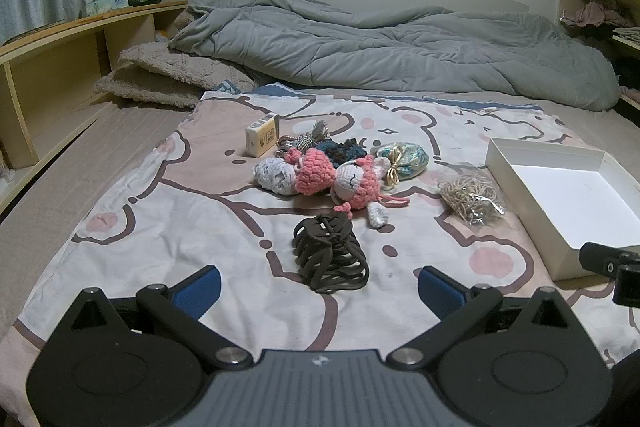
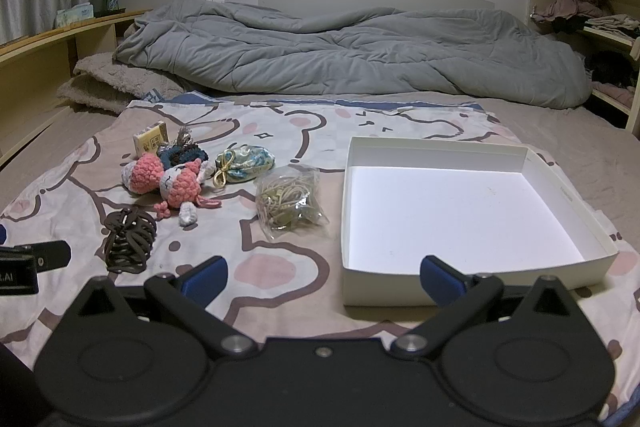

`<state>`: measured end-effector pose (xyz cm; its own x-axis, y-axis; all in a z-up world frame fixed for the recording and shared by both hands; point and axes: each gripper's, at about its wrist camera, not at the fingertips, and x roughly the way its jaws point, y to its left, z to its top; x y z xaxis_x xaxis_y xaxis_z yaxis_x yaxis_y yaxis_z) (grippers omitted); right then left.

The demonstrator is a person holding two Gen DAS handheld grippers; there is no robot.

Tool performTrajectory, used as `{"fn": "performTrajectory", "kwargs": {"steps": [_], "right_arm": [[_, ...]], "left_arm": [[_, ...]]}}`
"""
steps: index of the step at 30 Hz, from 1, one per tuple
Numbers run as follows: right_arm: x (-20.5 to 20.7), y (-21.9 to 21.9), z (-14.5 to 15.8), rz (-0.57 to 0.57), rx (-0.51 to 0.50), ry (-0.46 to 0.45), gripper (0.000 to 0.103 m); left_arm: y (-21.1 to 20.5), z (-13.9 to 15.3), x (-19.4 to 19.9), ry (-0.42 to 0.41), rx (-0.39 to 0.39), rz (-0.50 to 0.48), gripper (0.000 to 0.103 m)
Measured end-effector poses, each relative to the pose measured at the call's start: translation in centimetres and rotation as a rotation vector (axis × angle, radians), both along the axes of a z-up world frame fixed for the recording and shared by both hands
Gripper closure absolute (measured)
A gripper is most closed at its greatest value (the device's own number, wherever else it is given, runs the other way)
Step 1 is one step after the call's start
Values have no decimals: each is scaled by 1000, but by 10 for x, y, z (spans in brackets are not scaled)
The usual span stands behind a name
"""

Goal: Organize objects

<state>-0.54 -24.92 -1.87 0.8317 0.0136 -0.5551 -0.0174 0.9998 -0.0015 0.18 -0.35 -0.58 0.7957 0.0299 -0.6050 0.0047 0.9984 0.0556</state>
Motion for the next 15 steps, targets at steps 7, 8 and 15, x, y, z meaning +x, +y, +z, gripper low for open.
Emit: {"fn": "performTrajectory", "kwargs": {"steps": [7, 8, 15], "right_arm": [[0, 0, 0, 0, 0, 0, 0], [0, 0, 0, 1, 1, 0, 0], [0, 0, 0, 0, 7, 1, 0]], "left_arm": [[0, 0, 0, 0, 0, 0, 0], [0, 0, 0, 1, 0, 0, 0], [-1, -1, -1, -7, -5, -2, 0]]}}
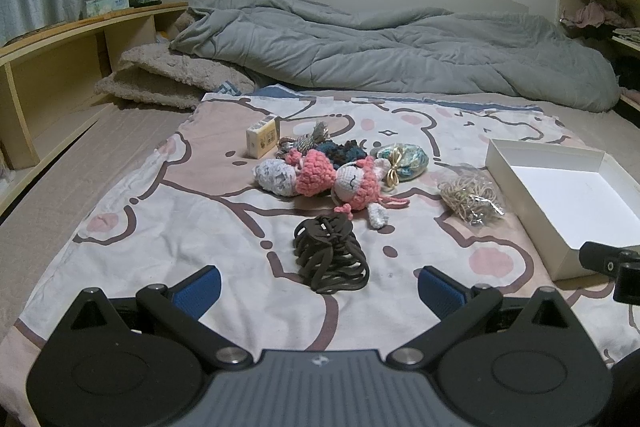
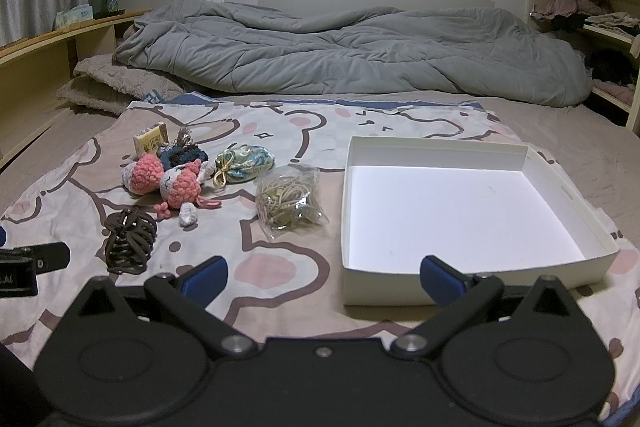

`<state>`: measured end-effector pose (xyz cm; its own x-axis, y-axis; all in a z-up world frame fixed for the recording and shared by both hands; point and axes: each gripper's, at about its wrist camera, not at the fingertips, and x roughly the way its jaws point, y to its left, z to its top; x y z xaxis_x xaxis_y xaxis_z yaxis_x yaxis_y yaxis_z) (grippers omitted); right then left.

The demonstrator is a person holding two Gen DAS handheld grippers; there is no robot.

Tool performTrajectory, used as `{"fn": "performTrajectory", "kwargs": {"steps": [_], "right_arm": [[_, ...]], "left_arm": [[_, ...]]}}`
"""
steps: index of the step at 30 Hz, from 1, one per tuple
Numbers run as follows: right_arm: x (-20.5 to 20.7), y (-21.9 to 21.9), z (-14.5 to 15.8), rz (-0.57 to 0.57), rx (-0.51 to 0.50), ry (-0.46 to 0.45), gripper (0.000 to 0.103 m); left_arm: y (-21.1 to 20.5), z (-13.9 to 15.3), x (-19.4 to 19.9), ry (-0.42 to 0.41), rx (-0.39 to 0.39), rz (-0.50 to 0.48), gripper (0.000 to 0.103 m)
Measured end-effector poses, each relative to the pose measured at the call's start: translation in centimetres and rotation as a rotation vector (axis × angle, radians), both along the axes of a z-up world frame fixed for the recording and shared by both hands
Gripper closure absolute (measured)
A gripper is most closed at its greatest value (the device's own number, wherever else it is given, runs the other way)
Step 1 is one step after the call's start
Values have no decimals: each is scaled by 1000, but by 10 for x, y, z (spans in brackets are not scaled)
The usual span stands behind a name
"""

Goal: Organize objects

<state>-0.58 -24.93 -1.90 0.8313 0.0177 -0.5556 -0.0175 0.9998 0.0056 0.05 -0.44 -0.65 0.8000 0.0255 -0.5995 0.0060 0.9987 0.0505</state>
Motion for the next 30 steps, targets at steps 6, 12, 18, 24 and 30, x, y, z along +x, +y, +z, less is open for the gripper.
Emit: {"fn": "performTrajectory", "kwargs": {"steps": [6, 12, 18, 24, 30], "right_arm": [[-1, -5, 2, -13, 12, -17, 0], [3, -8, 7, -15, 21, -31, 0], [17, -9, 12, 16, 34, -52, 0], [47, -5, 18, 57, 27, -67, 0], [81, 0, 25, 90, 29, -82, 0]], "left_arm": [[2, 4, 0, 0, -10, 8, 0], [-5, 12, 5, -20, -3, -3, 0], [-13, 20, 26, -52, 1, -15, 0], [-12, 31, 55, -88, -18, 0, 0], [-4, 35, 88, -92, -32, 27, 1]]}}
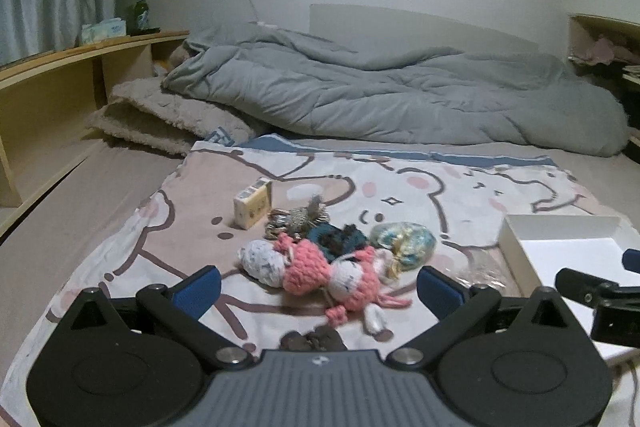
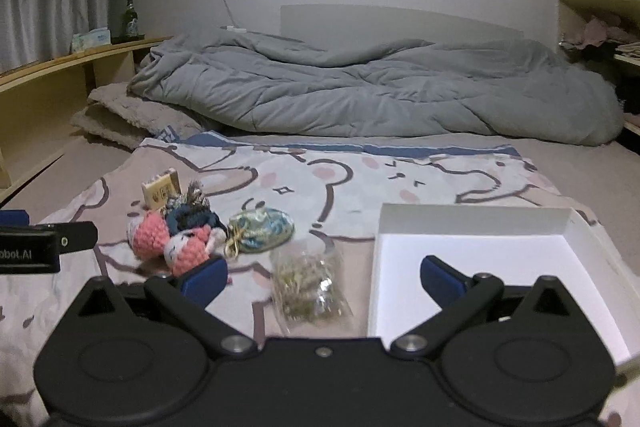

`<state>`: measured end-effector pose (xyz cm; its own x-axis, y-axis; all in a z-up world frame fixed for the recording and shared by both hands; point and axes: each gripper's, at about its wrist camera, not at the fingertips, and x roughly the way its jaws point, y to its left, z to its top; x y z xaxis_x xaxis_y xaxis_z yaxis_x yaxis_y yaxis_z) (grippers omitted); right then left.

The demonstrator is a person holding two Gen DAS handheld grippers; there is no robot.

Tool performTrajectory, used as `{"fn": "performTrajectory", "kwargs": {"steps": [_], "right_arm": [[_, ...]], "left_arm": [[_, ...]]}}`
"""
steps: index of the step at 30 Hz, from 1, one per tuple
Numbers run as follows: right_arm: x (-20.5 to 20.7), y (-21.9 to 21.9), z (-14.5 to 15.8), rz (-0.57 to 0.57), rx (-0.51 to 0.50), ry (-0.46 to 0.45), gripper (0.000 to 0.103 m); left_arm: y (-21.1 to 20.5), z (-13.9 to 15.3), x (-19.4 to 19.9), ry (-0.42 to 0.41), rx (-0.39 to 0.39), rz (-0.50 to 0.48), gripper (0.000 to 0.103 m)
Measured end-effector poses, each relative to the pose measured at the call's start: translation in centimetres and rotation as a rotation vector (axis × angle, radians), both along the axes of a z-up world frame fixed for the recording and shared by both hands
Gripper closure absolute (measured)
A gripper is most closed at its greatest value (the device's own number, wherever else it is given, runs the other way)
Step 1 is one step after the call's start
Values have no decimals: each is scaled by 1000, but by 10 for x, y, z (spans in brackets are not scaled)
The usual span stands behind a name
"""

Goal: Organize objects
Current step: 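Grasp the brown claw clip with left tool while right tool grasps the rubber-band bag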

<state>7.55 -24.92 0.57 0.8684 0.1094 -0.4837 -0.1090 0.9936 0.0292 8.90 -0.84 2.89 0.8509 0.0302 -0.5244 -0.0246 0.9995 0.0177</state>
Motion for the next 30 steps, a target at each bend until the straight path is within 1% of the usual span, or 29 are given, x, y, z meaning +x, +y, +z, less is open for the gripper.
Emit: {"fn": "performTrajectory", "kwargs": {"steps": [1, 4, 9, 12, 14, 16, 18, 20, 22, 24, 25, 27, 30], "right_arm": [[6, 1, 1, 2, 3, 1, 0], [24, 4, 1, -7, -1, -4, 0], [55, 3, -4, -30, 14, 24, 0], [73, 1, -7, -18, 22, 46, 0], [81, 0, -11, 15, 28, 40, 0], [89, 1, -15, 42, 12, 51, 0], [98, 5, -19, 52, -19, 67, 0], [108, 9, -23, 79, -51, 116, 0], [118, 12, -28, 119, -46, 184, 0], [130, 14, -34, 150, -35, 264, 0], [134, 16, -37, 153, -41, 294, 0], [141, 23, -45, 159, -69, 346, 0], [148, 33, -59, 160, -124, 399, 0]], "left_arm": [[2, 0, 5, 1, 1, 6, 1], [7, -3, 20, 20, -8, 20, 7], [16, -18, 40, 94, -45, 46, 15], [21, -30, 49, 152, -84, 51, 23], [23, -41, 52, 189, -111, 52, 32], [24, -51, 53, 216, -126, 59, 38], [24, -61, 56, 247, -127, 66, 40], [25, -69, 56, 273, -127, 73, 43], [27, -77, 56, 296, -143, 79, 44], [29, -79, 56, 297, -173, 78, 44], [29, -79, 55, 296, -174, 78, 44], [30, -78, 55, 301, -184, 73, 44], [31, -81, 53, 328, -238, 47, 45]]}}
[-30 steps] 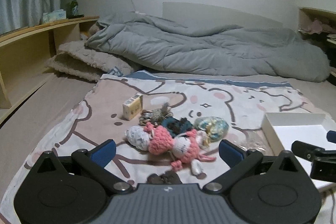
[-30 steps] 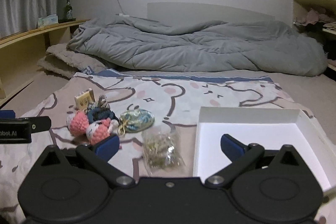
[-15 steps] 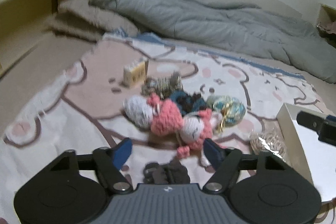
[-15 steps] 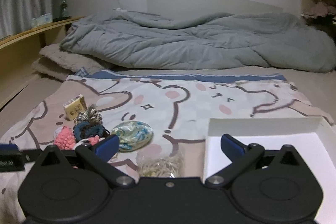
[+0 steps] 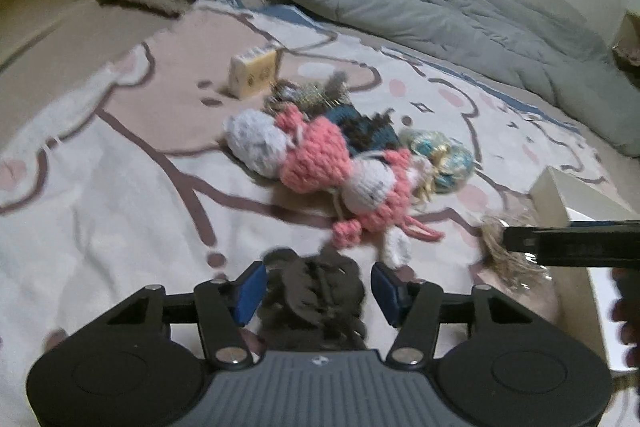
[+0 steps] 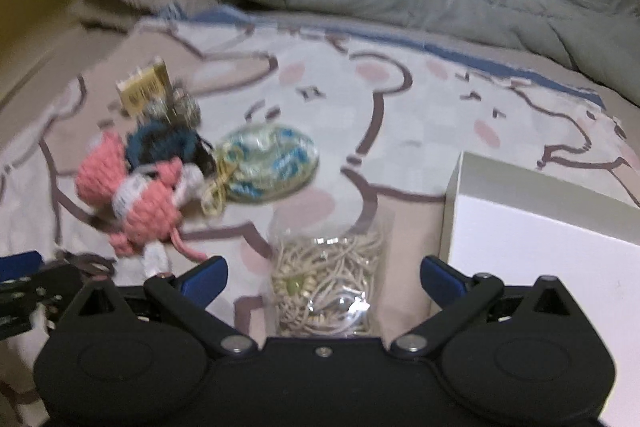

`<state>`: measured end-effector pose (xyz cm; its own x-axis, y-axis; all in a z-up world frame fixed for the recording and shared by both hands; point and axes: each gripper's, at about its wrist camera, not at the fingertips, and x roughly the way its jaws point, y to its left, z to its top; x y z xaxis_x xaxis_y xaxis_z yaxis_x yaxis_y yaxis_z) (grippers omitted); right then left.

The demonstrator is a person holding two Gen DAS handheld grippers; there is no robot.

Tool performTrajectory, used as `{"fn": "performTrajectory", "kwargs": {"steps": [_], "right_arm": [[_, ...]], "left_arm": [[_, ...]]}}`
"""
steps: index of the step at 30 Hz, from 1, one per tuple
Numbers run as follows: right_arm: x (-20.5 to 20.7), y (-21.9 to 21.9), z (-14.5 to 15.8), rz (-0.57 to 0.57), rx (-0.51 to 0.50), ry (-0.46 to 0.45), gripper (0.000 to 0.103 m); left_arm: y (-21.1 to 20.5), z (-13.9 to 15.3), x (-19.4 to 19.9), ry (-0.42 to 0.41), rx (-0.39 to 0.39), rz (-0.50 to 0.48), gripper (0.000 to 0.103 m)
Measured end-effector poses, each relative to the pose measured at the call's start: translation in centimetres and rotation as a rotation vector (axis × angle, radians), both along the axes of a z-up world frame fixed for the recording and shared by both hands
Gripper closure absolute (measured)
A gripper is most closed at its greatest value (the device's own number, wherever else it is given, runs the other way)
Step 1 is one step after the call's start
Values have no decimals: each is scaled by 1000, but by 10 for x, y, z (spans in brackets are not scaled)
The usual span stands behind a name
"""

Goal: Organize objects
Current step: 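Grasp the brown claw clip with left tool while right tool grasps the rubber-band bag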

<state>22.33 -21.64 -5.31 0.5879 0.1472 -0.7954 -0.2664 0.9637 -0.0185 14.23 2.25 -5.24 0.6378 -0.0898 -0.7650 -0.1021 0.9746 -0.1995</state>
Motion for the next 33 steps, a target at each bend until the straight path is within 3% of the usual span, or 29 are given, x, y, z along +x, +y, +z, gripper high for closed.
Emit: {"fn": "performTrajectory", "kwargs": {"steps": [8, 11, 13, 18, 25, 33], "right_arm": [[4, 15, -24, 37, -108, 50, 1], [2, 16, -29, 50, -124, 50, 15], [0, 15, -31, 68, -116, 52, 30], [-13, 4, -24, 46, -26, 44, 36], [-56, -6, -6, 22, 76, 28, 37], [-109, -19, -3, -51, 188, 29, 39]], "left_arm": [[-1, -6, 4, 9, 12, 28, 50], [0, -5, 1, -9, 16, 25, 56], [-1, -3, -2, -15, 21, 8, 56], [-3, 1, -11, -30, 25, -49, 57], [-11, 9, -29, -54, 88, -159, 57], [-12, 8, -39, -67, 96, -148, 57]]}}
